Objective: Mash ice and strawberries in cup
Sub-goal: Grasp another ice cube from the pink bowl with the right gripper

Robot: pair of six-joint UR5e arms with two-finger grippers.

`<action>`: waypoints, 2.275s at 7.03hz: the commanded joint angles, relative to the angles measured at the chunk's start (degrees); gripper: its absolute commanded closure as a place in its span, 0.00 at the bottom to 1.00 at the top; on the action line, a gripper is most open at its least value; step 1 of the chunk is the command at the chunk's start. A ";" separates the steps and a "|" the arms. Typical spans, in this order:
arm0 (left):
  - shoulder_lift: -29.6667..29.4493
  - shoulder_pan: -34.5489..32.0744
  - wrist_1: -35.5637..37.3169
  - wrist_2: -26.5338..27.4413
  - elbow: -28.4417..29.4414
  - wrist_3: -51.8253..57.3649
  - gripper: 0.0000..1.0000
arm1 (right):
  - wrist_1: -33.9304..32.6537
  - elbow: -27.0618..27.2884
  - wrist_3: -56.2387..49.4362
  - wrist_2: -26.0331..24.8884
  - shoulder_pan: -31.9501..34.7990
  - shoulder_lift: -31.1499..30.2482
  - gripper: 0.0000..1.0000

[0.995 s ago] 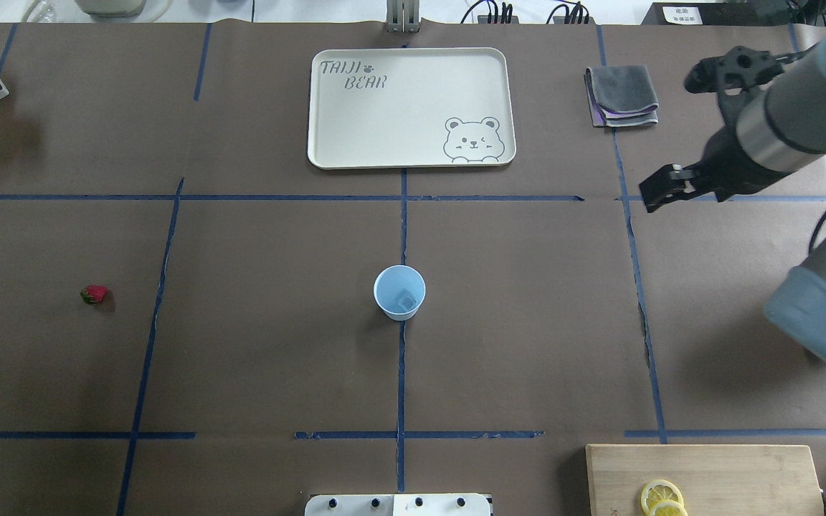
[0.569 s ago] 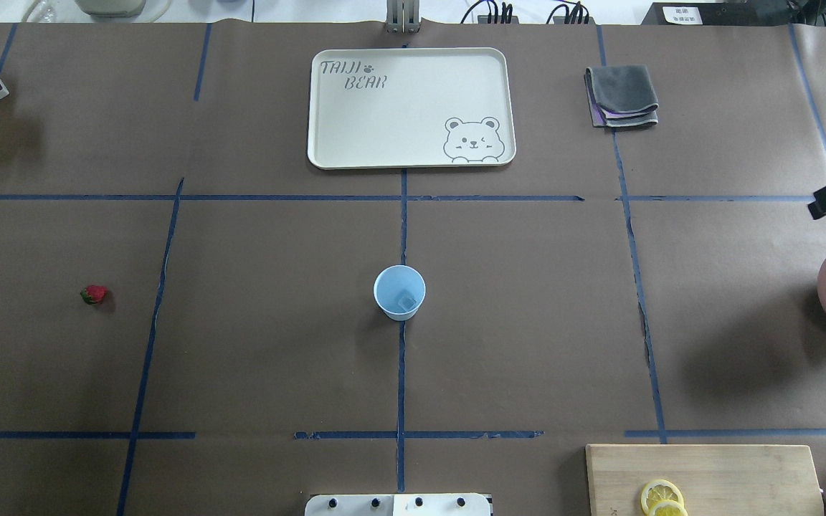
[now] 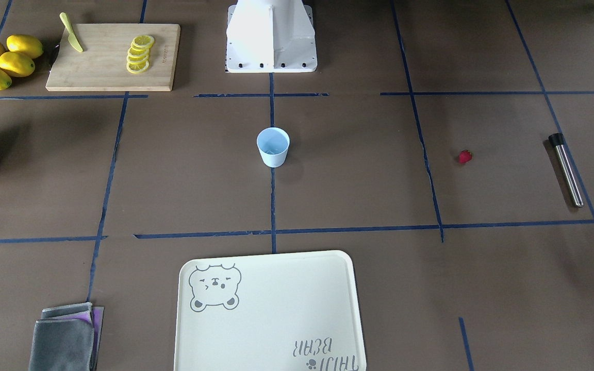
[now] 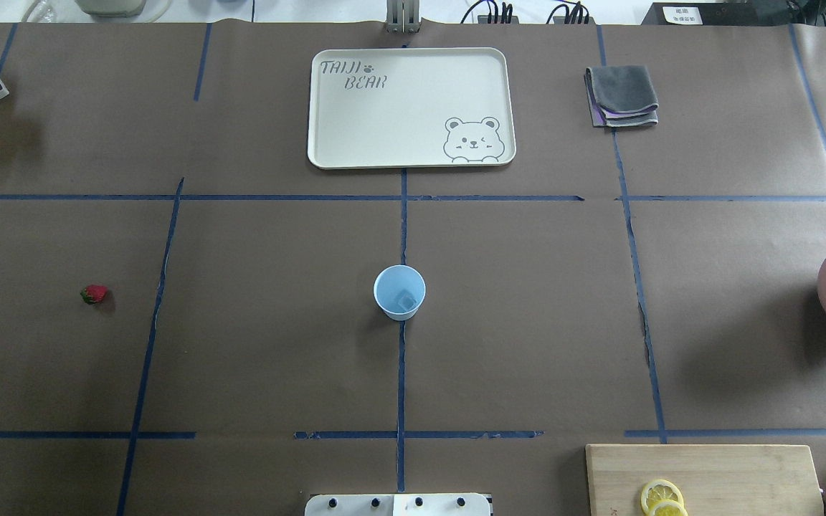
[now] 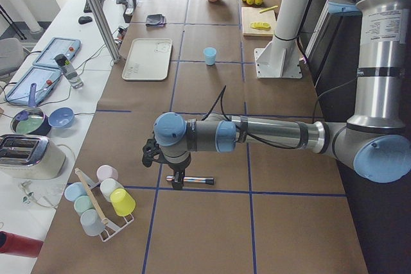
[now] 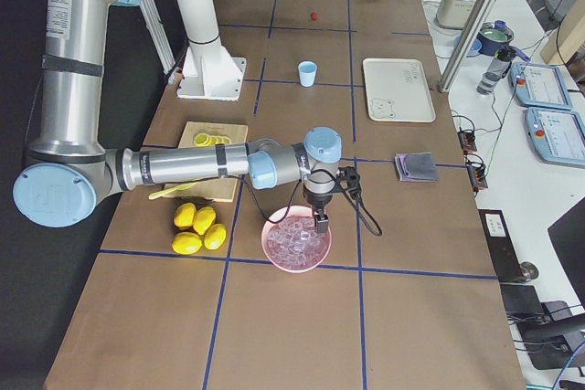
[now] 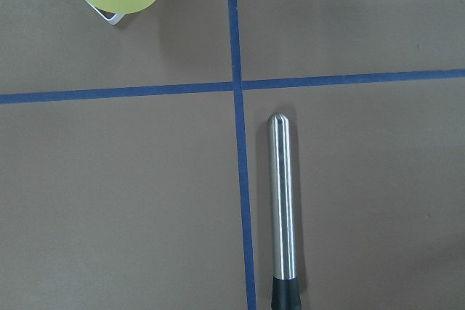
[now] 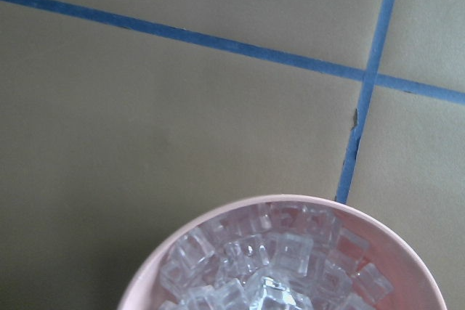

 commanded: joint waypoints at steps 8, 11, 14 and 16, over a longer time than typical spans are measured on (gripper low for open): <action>0.18 -0.03 0.00 0.00 -0.84 -0.10 0.00 | 1.64 -4.03 -0.41 -0.44 -2.49 -3.40 0.27; 0.18 0.06 0.00 0.00 -0.84 -0.10 0.00 | 1.64 -4.30 -0.50 -0.44 -2.41 -3.48 0.33; 0.18 -0.03 0.09 0.00 -0.93 -0.10 0.00 | 1.73 -4.91 -0.50 -1.49 -2.49 -3.22 0.35; 0.18 -0.03 0.00 0.00 -0.93 -0.10 0.00 | 1.82 -5.35 -0.50 -1.49 -2.49 -3.13 0.39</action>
